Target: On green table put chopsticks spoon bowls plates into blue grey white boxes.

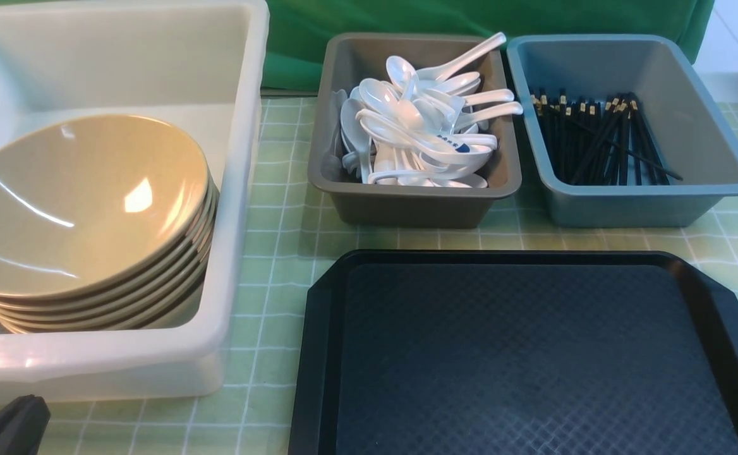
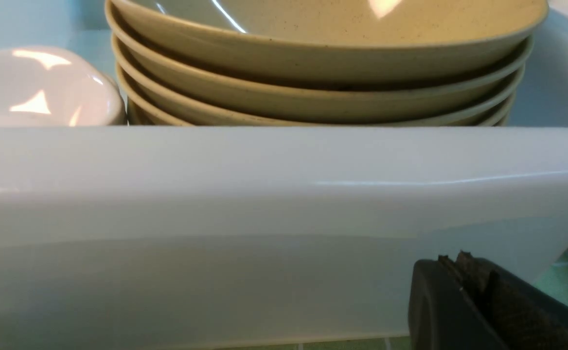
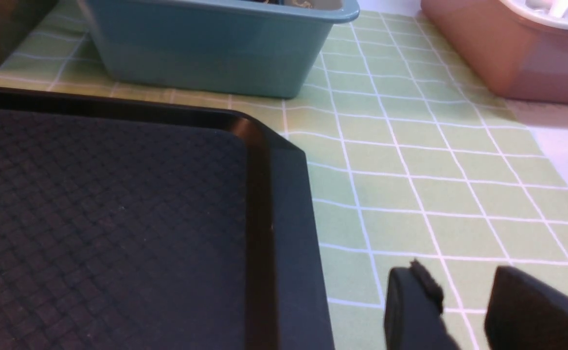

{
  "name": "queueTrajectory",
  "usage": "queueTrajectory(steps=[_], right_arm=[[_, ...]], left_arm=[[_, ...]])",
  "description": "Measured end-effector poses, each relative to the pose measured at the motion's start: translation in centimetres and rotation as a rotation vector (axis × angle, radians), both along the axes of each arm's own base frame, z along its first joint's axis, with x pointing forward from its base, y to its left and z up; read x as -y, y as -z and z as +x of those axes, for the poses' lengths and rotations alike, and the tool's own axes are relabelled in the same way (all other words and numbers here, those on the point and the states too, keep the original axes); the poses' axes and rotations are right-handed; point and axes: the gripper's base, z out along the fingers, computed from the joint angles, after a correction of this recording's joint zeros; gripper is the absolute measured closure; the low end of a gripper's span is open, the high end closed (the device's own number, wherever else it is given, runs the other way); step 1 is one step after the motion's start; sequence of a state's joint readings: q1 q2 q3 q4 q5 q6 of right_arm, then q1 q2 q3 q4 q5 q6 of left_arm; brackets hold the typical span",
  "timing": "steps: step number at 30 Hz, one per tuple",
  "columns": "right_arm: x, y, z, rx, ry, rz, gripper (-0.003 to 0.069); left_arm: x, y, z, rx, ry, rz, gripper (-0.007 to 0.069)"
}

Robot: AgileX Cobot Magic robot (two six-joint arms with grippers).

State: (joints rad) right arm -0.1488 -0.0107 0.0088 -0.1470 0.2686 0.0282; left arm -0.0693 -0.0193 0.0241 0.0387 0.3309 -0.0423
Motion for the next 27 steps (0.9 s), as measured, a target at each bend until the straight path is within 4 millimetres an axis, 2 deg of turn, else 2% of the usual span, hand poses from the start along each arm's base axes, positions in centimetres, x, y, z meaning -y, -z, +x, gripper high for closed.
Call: queueTrajectory(steps=[27], right_arm=[[0.0,0.0,0.0,0.0,0.0,0.0,0.0424]], left_arm=[[-0.25,0.0,0.01,0.0,-0.048,0.0,0.0627]])
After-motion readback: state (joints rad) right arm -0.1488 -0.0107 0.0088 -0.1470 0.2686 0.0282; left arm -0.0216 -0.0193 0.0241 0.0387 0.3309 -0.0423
